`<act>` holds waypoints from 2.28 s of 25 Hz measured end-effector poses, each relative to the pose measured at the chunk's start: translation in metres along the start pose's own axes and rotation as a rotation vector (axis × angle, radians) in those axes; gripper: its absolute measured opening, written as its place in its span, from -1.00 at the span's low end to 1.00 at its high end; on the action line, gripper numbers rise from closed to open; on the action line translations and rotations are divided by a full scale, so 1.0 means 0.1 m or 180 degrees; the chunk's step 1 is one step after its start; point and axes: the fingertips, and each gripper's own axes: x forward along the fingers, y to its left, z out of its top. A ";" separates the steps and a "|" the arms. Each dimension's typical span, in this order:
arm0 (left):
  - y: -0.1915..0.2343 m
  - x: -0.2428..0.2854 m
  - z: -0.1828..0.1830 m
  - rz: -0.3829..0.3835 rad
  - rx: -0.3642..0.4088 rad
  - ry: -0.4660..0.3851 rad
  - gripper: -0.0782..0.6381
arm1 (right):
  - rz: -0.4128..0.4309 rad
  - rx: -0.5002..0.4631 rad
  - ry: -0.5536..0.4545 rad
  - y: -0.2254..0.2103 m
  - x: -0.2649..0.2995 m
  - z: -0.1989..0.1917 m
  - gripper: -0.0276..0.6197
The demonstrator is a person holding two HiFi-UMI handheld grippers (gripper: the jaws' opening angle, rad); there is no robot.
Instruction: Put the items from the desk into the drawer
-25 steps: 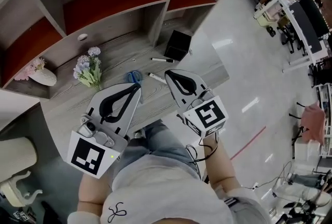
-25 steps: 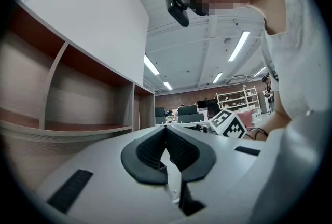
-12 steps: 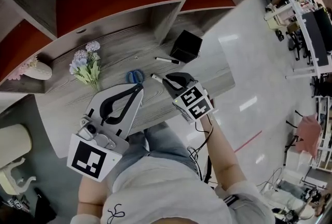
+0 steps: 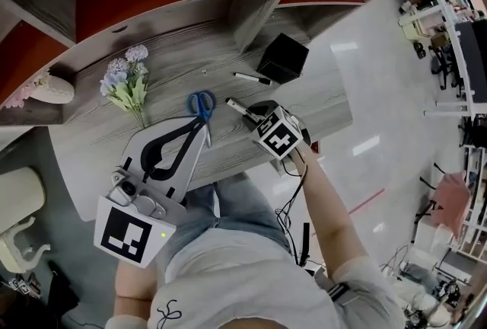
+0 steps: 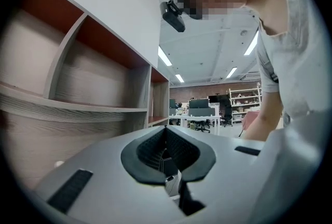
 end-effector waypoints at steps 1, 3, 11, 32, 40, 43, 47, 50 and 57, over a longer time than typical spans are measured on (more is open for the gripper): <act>0.00 0.00 -0.01 0.0006 -0.0003 0.0008 -0.75 | -0.0003 -0.0020 0.0046 0.00 0.02 -0.03 -0.65; -0.01 -0.01 -0.02 0.0013 -0.0010 0.0025 -0.75 | 0.0010 -0.0025 0.0107 -0.01 0.06 -0.08 -0.65; -0.05 -0.04 -0.05 0.0016 -0.0031 0.0038 -0.75 | 0.0021 0.0042 0.0079 -0.01 0.07 -0.08 -0.69; -0.58 -0.29 0.23 -0.0421 0.0157 -0.0143 -0.75 | -0.0762 0.0366 -0.1521 0.43 -1.42 0.45 -0.70; -0.97 -0.41 0.34 -0.0704 0.0196 -0.0259 -0.75 | -0.1187 0.0630 -0.2289 0.82 -2.28 0.42 -0.70; -1.09 -0.43 0.35 -0.0795 0.0175 -0.0283 -0.75 | -0.1308 0.0679 -0.2397 0.88 -2.44 0.36 -0.70; -1.21 -0.41 0.39 -0.0877 0.0167 -0.0332 -0.75 | -0.1462 0.0639 -0.2452 0.89 -2.63 0.28 -0.70; -1.27 -0.41 0.41 -0.0866 0.0183 -0.0340 -0.75 | -0.1555 0.0593 -0.2436 0.88 -2.71 0.18 -0.70; -1.53 -0.22 0.44 -0.0646 0.0224 -0.0311 -0.75 | -0.1535 0.0540 -0.2479 0.78 -2.93 -0.25 -0.70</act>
